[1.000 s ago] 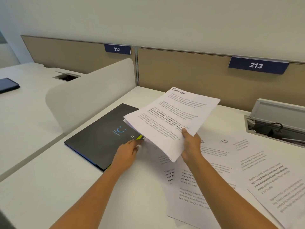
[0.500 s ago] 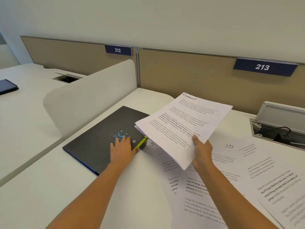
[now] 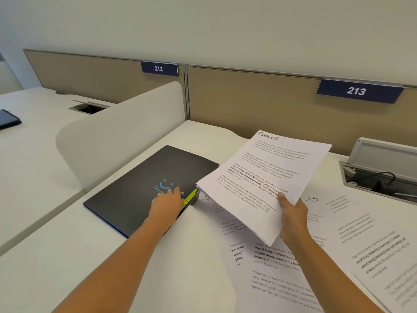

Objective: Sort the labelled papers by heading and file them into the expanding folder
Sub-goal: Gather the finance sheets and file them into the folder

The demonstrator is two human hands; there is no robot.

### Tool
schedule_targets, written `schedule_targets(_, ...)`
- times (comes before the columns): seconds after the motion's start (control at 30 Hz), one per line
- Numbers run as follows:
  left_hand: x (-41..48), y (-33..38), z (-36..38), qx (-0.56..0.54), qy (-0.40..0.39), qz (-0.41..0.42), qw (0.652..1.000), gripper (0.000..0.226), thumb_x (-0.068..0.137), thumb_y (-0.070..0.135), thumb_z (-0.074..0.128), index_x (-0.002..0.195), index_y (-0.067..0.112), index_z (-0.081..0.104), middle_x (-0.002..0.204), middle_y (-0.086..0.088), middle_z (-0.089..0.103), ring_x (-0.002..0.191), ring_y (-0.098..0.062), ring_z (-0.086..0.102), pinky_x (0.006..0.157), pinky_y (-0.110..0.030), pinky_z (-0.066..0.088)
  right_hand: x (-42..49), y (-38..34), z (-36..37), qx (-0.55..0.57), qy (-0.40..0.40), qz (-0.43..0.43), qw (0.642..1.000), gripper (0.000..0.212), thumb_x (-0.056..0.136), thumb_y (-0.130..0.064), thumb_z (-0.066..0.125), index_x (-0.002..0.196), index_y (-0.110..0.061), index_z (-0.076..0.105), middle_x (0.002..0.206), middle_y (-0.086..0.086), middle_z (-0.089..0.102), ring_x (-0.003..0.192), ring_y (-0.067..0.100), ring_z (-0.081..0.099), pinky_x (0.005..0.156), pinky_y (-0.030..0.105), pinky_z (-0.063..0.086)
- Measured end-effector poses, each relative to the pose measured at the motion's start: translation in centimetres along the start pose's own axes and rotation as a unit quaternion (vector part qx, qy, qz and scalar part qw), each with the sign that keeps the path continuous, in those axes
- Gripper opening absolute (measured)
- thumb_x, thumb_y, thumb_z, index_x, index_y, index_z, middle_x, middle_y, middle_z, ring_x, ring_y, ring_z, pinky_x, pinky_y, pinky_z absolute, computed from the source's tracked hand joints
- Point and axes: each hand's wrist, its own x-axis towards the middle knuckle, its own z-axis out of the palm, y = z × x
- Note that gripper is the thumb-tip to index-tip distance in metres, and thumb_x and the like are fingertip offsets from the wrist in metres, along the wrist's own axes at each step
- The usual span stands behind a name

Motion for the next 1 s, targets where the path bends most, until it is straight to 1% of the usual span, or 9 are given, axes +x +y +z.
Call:
schedule_targets(0.1,0.4,-0.8,-0.6,0.018,0.043,0.044,0.998,0.025,0.099,0.011,0.036,0.122,0.008,0.044,0.1,-0.007,0.064,0.085,-0.024,0.063,0.074,-0.032,0.052,0.1,-0.3,-0.5,-0.001,0.001,-0.007,1.0,0.03,0.095,-0.013,0.052,0.126,-0.013,0.054,0.121,0.006,0.061,0.109,0.028,0.058,0.096,0.048,0.046)
schedule_targets(0.17,0.5,-1.2,-1.0,-0.005,0.052,0.06,0.997,0.039,0.097,0.004,0.037,0.135,0.011,0.035,0.085,-0.005,0.061,0.069,-0.019,0.055,0.067,-0.029,0.048,0.3,-0.5,-0.7,-0.002,0.005,-0.014,1.0,0.031,0.095,-0.013,0.053,0.126,-0.014,0.054,0.121,0.005,0.06,0.11,0.028,0.058,0.097,0.048,0.046)
schedule_targets(0.23,0.3,-1.4,-1.5,-0.018,0.056,0.078,0.995,0.061,0.095,0.0,0.038,0.148,0.016,0.013,0.069,0.0,0.049,0.056,-0.012,0.044,0.061,-0.024,0.04,0.5,-0.7,-1.0,-0.001,0.008,-0.014,1.0,0.031,0.095,-0.014,0.053,0.125,-0.014,0.053,0.122,0.006,0.06,0.11,0.028,0.057,0.098,0.05,0.045)
schedule_targets(0.3,0.0,-1.3,-1.7,0.001,0.068,0.101,0.993,0.07,0.094,-0.002,0.037,0.149,0.026,0.005,0.063,0.002,0.037,0.051,-0.007,0.037,0.06,-0.021,0.038,0.5,-0.6,-1.2,-0.003,0.009,-0.012,1.0,0.031,0.095,-0.015,0.054,0.125,-0.014,0.053,0.122,0.006,0.06,0.108,0.028,0.058,0.095,0.049,0.047)
schedule_targets(0.4,-0.1,-0.9,-1.3,0.004,0.066,0.095,0.993,0.061,0.096,0.002,0.033,0.148,0.029,0.018,0.092,-0.005,0.057,0.076,-0.019,0.059,0.064,-0.027,0.042,0.3,-0.5,-1.5,-0.008,0.002,-0.012,1.0,0.032,0.095,-0.017,0.053,0.126,-0.015,0.053,0.119,0.005,0.061,0.108,0.029,0.058,0.094,0.05,0.047)
schedule_targets(0.47,-0.4,-0.4,-1.0,0.025,0.059,0.088,0.994,0.052,0.1,0.012,0.032,0.147,0.028,0.018,0.109,-0.008,0.057,0.091,-0.024,0.062,0.065,-0.028,0.042,0.2,-0.4,-1.6,-0.007,-0.004,-0.011,1.0,0.032,0.095,-0.016,0.053,0.127,-0.015,0.052,0.117,0.004,0.061,0.108,0.03,0.058,0.094,0.05,0.047)
schedule_targets(0.6,-0.4,-0.1,-0.6,0.036,0.064,0.079,0.994,0.047,0.102,0.035,0.027,0.148,0.027,0.016,0.116,-0.007,0.054,0.094,-0.024,0.062,0.072,-0.03,0.049,0.0,-0.4,-1.7,-0.014,-0.009,-0.014,1.0,0.03,0.094,-0.017,0.054,0.124,-0.017,0.053,0.119,0.005,0.062,0.11,0.031,0.058,0.096,0.054,0.046)
schedule_targets(0.8,-0.3,-0.2,-0.7,0.05,0.059,0.069,0.995,0.052,0.101,0.037,0.03,0.148,0.03,0.01,0.125,-0.004,0.054,0.1,-0.022,0.063,0.078,-0.029,0.052,0.0,-0.6,-1.5,-0.021,-0.025,-0.024,0.999,0.023,0.094,-0.017,0.054,0.117,-0.02,0.056,0.112,0.004,0.063,0.106,0.031,0.06,0.094,0.053,0.048)
schedule_targets(1.0,-0.1,-0.1,-0.5,0.066,0.058,0.064,0.994,0.05,0.102,0.029,0.025,0.149,0.029,0.009,0.114,-0.005,0.057,0.085,-0.02,0.061,0.06,-0.027,0.04,-0.3,-0.7,-1.2,-0.026,-0.028,-0.024,0.999,0.018,0.094,-0.016,0.054,0.111,-0.019,0.057,0.108,0.006,0.064,0.099,0.03,0.061,0.091,0.051,0.05)
